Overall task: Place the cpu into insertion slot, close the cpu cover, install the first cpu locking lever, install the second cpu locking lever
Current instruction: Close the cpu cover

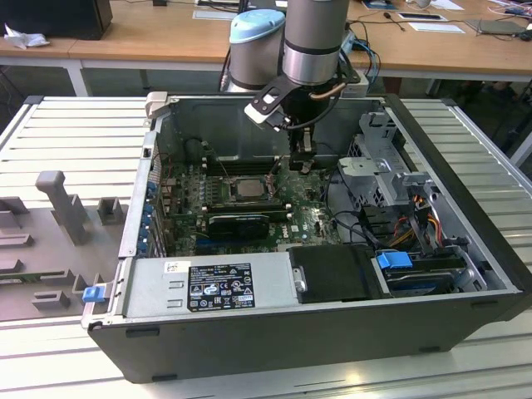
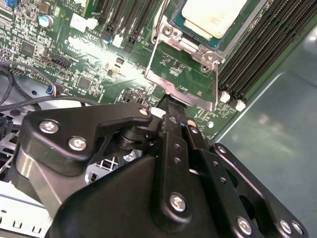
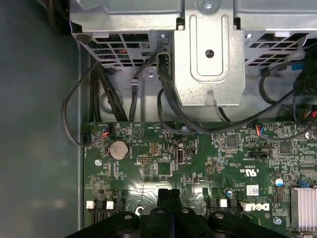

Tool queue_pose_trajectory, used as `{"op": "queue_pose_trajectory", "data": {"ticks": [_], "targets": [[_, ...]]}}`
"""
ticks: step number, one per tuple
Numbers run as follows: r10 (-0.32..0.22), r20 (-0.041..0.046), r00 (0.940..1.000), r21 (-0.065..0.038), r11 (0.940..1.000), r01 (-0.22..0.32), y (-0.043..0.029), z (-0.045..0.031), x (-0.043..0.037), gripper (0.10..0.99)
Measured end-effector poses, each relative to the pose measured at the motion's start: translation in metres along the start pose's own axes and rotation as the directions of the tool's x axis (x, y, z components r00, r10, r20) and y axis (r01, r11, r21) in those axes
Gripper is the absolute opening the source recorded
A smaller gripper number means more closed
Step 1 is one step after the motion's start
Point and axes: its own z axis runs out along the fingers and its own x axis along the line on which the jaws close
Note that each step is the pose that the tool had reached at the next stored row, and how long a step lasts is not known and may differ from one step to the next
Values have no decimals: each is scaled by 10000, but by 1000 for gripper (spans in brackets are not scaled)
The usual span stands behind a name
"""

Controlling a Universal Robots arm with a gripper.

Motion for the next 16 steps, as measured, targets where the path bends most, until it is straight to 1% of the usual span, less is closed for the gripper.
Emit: {"op": "queue_pose_trajectory", "data": {"ticks": [16], "targets": [[0,0,10000,-1,10000,0,-78,-2,-1,106]]}}
